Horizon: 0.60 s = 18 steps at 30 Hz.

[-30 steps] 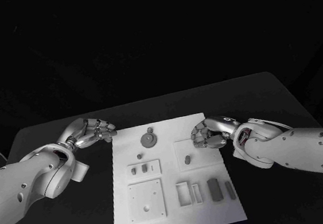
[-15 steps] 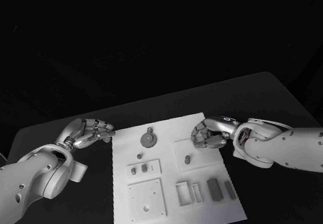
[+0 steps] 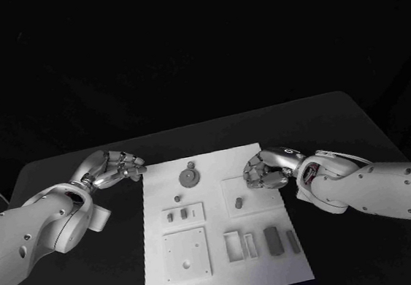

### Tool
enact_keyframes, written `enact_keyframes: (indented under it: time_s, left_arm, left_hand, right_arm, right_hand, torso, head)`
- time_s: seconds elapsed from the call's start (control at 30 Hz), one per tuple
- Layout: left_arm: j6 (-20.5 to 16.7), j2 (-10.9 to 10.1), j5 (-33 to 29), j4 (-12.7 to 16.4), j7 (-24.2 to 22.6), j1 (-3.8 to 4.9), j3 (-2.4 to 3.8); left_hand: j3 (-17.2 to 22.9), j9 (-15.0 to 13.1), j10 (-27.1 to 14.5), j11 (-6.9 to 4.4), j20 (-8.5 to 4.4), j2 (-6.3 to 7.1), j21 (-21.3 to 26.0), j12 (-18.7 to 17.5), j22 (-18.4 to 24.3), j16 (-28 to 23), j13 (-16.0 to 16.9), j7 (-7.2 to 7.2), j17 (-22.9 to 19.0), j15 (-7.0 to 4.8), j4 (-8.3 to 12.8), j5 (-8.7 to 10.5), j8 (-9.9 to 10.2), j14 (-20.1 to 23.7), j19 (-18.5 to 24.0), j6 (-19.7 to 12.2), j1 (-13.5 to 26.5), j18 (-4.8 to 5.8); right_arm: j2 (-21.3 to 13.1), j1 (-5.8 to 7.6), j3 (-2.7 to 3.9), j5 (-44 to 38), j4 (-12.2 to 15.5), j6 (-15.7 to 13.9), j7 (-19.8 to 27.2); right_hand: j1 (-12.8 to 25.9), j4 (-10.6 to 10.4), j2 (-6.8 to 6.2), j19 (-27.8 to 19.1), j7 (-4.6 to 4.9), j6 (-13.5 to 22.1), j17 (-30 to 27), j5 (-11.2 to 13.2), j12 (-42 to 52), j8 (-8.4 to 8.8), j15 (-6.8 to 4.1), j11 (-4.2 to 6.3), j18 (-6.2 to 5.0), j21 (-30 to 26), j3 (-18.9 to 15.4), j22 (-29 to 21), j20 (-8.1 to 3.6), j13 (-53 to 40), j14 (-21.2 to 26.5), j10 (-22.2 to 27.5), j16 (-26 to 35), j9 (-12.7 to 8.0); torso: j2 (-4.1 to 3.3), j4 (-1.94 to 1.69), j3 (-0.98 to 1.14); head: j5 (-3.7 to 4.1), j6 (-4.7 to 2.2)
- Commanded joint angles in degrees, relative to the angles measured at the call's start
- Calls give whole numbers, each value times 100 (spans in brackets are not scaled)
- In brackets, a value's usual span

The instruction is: Assemble the parts on the task board

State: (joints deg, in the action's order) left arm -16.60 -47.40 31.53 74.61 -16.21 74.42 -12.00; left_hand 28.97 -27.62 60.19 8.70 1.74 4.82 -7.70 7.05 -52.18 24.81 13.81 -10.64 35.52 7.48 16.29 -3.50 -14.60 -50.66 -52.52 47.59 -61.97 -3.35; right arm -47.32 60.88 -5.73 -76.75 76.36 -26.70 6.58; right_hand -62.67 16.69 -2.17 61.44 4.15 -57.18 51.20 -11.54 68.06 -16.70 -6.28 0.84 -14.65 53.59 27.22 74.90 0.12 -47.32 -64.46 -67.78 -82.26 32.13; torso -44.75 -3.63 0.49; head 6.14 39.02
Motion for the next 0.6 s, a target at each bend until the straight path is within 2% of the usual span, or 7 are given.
enact_keyframes:
  time_s: [0.03, 0.6]
  left_arm:
    - [-17, -1, 0, 19, -46, 3, 4]
    - [-28, -16, 0, 11, -33, 2, 3]
  left_hand:
    - [-30, 9, 4, 38, 12, 14, 29, -17, 7, -25, -10, -18, 8, 15, 0, -33, -36, 33, 26, -15, -61, -86]
    - [-28, 9, 11, 39, 14, 0, 31, -23, 5, -29, -15, -18, 17, 16, -2, -34, -38, 29, 23, -14, -75, -88]
  right_arm:
    - [16, -48, -33, -104, -26, 140, -74]
    - [0, -46, -30, -106, 20, 79, -40]
  right_hand:
    - [13, 2, 24, -18, 100, -158, -2, -31, -28, -26, -52, 42, -35, -15, 33, 68, -23, 2, 6, -20, 27, 6]
    - [56, -6, 40, 3, 77, -211, -1, -45, -32, -36, -72, 65, -35, -4, 33, 68, -26, 2, -13, -50, 19, 9]
  torso:
    - [-2, 0, 3]
    - [-1, 3, 7]
  head:
    - [-5, 4]
    - [-12, 16]
